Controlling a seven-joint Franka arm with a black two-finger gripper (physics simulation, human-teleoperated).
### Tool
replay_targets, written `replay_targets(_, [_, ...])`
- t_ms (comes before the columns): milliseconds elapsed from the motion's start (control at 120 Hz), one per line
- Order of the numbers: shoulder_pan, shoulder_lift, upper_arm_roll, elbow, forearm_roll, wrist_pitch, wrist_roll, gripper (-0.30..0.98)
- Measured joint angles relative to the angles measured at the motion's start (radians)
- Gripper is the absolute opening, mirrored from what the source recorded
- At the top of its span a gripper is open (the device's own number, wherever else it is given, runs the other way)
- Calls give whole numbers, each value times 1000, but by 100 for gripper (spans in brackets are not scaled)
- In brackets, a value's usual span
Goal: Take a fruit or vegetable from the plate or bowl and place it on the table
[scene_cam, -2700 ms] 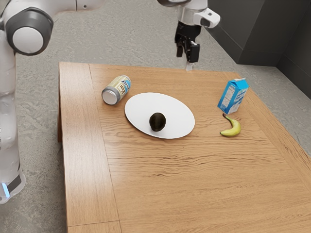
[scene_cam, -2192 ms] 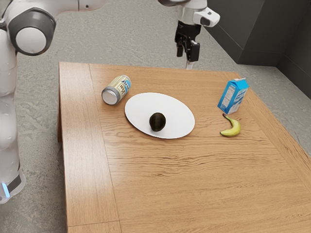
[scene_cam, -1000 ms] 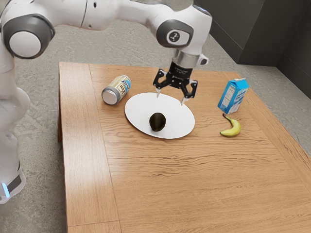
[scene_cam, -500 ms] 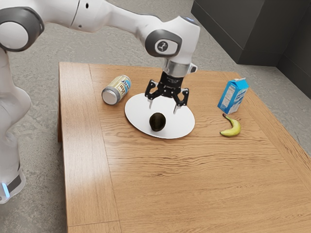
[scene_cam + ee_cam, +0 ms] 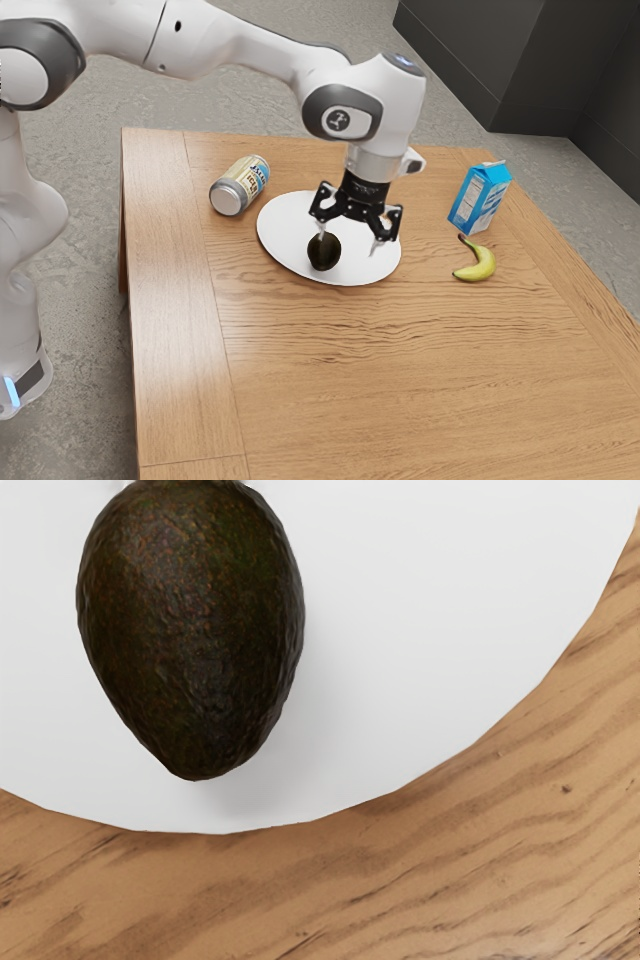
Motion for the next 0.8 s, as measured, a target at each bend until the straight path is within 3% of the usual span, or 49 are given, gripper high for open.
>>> replay_targets(342, [28,58,34,56,20,6,60,69])
replay_targets(650, [144,71,55,61,15,10,142,69])
replay_targets(800, [145,49,57,14,14,33,192,69])
